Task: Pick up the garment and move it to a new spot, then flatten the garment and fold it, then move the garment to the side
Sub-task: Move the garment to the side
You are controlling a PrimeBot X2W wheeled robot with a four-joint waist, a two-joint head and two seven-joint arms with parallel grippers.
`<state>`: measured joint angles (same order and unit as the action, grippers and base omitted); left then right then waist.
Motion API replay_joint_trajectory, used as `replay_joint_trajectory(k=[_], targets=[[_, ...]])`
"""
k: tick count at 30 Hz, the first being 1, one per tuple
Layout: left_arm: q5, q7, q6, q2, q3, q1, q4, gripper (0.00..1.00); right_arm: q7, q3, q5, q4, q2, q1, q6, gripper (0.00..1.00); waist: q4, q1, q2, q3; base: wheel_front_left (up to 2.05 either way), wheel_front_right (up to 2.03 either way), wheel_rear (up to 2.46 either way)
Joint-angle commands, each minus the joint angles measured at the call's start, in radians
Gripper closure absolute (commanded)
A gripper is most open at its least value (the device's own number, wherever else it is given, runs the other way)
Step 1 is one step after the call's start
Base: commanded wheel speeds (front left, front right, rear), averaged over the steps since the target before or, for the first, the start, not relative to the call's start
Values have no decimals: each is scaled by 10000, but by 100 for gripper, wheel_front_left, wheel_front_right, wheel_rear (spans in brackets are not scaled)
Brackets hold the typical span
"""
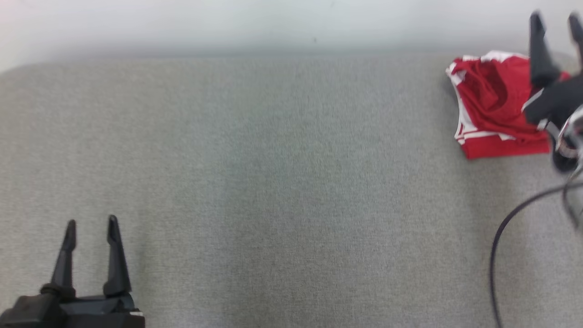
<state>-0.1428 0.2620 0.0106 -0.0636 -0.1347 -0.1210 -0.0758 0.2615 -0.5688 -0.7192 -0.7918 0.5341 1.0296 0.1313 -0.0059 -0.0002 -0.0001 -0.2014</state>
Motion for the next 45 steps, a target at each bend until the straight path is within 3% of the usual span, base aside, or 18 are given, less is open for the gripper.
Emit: replay_joint_trajectory(k=[1,11,18,30,38,45], targets=[[82,34,-26,15,31,198,66,0,43,257,226,211,-91,-482,-12,0,181,2,1,421,0,0,0],[198,33,-123,73,300,386,502,0,46,3195,2643,2487,-1535,-4022,-11,0,433,2,1,1077,0,0,0],[192,33,-182,102,420,486,601,0,45,3550,3671,3343,-2510,-5512,-11,0,409,2,1,1320,0,0,0],[175,35,-182,117,799,348,1042,0,47,3975,4905,4414,-3637,-6845,-11,0,599,2,1,1490,0,0,0],[79,34,-232,125,868,296,1249,0,47,4424,5865,5237,-4177,-7728,-11,0,701,2,1,1583,0,0,0],[161,34,-254,124,855,371,1261,0,47,4565,5944,5862,-4305,-8418,-11,0,706,2,1,1634,0,0,0]])
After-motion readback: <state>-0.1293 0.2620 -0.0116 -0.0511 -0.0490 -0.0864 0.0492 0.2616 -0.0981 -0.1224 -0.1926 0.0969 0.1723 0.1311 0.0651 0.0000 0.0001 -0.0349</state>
